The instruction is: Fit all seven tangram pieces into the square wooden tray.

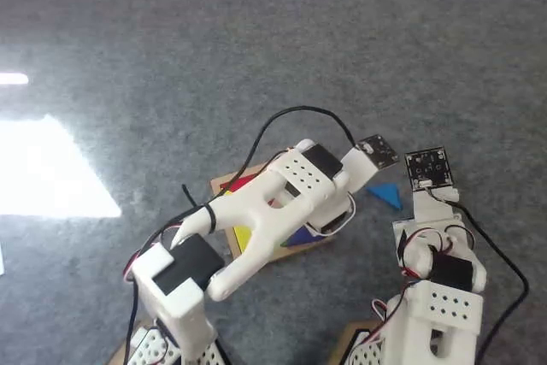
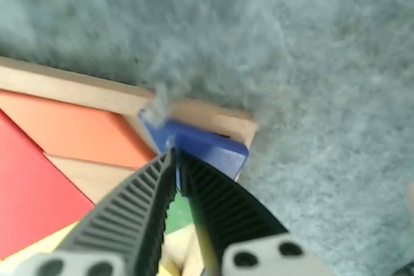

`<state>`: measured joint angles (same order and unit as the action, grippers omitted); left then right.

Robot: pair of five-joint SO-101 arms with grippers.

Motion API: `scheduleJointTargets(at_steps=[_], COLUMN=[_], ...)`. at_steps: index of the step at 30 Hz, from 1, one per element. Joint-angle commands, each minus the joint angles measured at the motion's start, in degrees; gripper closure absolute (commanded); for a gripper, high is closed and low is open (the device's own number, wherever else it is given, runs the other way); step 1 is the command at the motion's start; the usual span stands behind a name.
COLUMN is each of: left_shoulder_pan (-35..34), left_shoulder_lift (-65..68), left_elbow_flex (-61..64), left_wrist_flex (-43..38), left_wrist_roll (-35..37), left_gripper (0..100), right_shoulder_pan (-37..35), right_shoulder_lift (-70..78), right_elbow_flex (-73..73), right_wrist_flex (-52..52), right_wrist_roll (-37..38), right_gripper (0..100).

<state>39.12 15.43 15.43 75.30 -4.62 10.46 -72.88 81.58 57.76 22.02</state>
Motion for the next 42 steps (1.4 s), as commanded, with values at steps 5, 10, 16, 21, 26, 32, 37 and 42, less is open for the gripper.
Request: scheduleJointTargets(at_steps=[5,10,16,21,26,32,37,42], left_shoulder_pan=[-5.63,-6.42,-2.9,3.78,8.53,8.62,8.62,2.02], left_shoulder_lift=[6.59,3.69,-8.53,-15.56,-16.35,-16.35,-16.35,-17.05], left_elbow_flex=[-6.64,-11.74,-12.09,-5.85,5.14,9.1,9.27,6.9], left_wrist_flex=[-0.79,2.64,7.82,8.44,1.41,-1.41,-2.55,-3.34], left_wrist_roll=[-0.44,-0.7,-0.44,-0.26,0.79,0.7,1.23,5.19], left_gripper=[98,99,99,99,99,99,99,99], right_shoulder_pan=[-0.75,-0.75,-0.75,-0.48,4.09,9.71,12.26,12.62], right_shoulder_lift=[0.22,0.22,0.22,0.22,0.22,0.22,0.22,0.22], right_elbow_flex=[-2.99,-2.99,-2.99,-2.99,-3.6,-5.27,-5.45,-5.54], right_wrist_flex=[-1.01,-1.1,-0.92,-1.1,-1.1,-0.75,-1.19,-1.19], right_wrist_roll=[0.62,0.62,0.62,0.62,0.62,0.62,0.62,-0.79], right_gripper=[86.5,86.5,86.5,86.5,86.5,86.4,86.5,86.4])
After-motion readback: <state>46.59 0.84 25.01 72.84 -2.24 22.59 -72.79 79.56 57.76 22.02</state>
